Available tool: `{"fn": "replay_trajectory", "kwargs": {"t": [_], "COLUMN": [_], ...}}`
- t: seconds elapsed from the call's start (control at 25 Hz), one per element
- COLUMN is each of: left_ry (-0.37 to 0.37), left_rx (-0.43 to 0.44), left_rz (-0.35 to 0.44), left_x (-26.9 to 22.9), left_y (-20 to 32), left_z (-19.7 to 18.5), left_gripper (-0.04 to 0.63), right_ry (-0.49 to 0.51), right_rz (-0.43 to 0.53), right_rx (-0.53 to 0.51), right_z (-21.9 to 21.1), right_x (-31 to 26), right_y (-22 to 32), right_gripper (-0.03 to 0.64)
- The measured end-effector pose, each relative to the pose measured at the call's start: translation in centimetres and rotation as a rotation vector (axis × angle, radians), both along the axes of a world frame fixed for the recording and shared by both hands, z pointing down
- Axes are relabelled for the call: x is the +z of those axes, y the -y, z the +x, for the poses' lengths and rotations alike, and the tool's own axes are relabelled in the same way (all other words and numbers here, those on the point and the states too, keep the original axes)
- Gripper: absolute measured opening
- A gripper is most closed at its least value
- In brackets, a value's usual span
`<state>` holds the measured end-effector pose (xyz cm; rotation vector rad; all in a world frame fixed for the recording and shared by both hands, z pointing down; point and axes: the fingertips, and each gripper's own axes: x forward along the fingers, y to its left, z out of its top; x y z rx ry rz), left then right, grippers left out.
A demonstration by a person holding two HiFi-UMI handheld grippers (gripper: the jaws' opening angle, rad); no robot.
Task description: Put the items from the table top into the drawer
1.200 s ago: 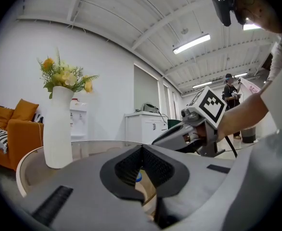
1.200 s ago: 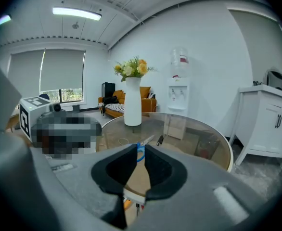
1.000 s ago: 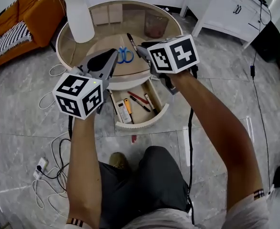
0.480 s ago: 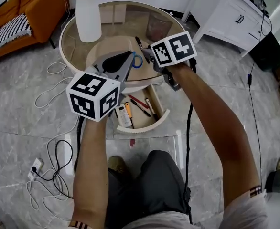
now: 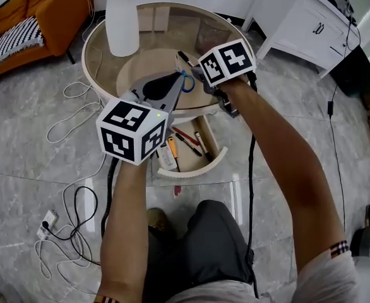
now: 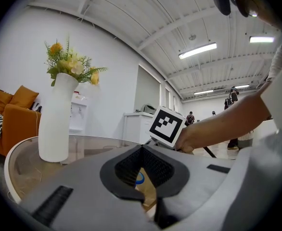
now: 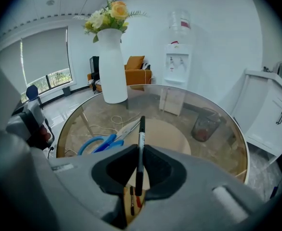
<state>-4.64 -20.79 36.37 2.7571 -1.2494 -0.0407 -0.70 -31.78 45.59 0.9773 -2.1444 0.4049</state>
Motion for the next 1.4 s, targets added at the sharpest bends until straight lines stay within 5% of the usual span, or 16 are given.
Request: {"fn": "replay_trajectory", "kwargs": {"t": [0.64, 1.4], "left_ry": [0.042, 0.024], "left_rx": [-0.033, -0.035], "left_rz": [-0.031, 0.028], "left_x": [1.4, 1.9], "left_y": [-0.6, -5.0], "left_z": [0.2, 2.2], "left_gripper": [-0.002, -0.002], "right_ry": [0.1, 0.17], "right_rz": [0.131, 0.191], "right_rx": [0.011, -0.182], "right_z": [2.5, 4.8], "right_x": [-3.1, -5.9], "right_y": [-3.0, -15.6], "right_gripper": [0.04, 0.04]}}
